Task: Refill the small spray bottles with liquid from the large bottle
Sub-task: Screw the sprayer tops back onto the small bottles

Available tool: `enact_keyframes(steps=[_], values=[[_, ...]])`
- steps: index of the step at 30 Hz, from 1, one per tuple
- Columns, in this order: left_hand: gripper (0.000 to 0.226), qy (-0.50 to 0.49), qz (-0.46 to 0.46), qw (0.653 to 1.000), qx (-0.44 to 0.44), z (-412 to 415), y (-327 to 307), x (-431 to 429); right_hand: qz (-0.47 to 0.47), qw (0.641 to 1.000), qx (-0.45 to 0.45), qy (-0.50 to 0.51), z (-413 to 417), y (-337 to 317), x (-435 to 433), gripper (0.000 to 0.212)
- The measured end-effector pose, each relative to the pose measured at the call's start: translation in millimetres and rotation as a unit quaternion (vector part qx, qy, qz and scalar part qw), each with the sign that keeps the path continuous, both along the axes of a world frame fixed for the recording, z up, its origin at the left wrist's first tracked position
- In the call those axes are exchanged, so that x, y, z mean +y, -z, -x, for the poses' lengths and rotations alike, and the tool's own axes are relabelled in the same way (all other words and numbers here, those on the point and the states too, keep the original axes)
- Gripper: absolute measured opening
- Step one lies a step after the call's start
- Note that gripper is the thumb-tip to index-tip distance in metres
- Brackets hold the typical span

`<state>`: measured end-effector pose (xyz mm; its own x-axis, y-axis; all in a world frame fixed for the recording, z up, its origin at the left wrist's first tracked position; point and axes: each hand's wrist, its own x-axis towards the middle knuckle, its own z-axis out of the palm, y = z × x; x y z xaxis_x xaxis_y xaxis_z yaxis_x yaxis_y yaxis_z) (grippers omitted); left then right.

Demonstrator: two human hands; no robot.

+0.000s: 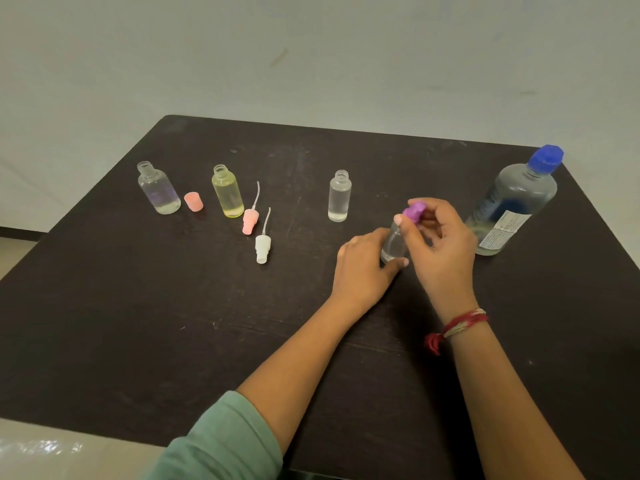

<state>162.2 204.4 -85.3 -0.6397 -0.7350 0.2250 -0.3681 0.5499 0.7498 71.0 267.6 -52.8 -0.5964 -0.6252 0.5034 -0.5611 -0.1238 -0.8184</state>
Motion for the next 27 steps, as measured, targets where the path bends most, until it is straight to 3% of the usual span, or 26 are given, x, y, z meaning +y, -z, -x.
enact_keyframes(steps=[7,9,13,17,20,24,27], values=[[0.026,-0.004,-0.006,1.0,0.002,0,-1,-1,0.0,0.999,-0.038,0.028,-1,1,-6,0.028],[0.023,-0.006,-0.003,1.0,-0.001,0,-1,0,-0.017,0.999,-0.021,0.044,-3,4,-7,0.04],[0.014,-0.002,-0.009,1.0,0.007,-2,0,-2,-0.037,0.992,-0.106,-0.048,-1,9,0,0.077],[0.021,-0.001,-0.009,1.0,0.008,0,1,-2,0.012,0.991,-0.095,-0.09,3,8,6,0.042],[0.025,-0.006,-0.008,1.0,0.002,2,2,-2,0.024,0.992,-0.107,-0.07,5,4,3,0.029],[0.027,-0.012,0.0,1.0,0.007,1,1,-1,0.017,0.994,-0.095,-0.043,6,3,-1,0.045],[0.024,-0.01,0.0,1.0,0.01,0,1,-1,0.005,0.986,-0.127,-0.109,4,7,1,0.064]])
